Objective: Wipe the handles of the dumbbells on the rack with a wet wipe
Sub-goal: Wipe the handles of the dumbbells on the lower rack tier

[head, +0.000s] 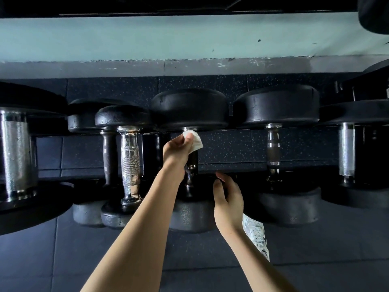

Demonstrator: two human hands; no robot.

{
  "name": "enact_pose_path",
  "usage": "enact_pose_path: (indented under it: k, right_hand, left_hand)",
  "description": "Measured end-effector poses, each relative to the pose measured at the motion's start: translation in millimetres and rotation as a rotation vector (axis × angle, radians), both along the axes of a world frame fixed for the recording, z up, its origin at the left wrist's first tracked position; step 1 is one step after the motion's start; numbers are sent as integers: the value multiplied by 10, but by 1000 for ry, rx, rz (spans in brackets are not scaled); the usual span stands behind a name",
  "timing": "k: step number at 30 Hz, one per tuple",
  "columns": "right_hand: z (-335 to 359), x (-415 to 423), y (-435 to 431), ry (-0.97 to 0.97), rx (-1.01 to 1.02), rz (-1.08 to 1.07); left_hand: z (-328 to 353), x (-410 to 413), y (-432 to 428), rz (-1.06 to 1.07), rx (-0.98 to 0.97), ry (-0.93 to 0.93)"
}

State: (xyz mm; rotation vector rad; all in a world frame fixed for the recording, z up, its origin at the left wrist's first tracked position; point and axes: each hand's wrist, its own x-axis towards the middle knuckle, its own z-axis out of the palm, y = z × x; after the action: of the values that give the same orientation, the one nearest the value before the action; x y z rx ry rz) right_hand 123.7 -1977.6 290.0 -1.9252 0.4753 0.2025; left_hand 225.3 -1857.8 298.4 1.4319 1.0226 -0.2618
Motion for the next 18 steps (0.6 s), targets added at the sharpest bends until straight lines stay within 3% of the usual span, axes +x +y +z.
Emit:
enact_pose_path:
  k: [8,14,18]
  right_hand:
    - [31,16,2,-17,-38,27]
    - [72,36,3,-29,-67,52]
    - [55,25,-1,-23,-73,66]
  left_hand:
    - [31,-203,-29,-248,259,-61]
    - [28,-339,6,-572,455,168]
    - [36,-309,5,-433,349,165]
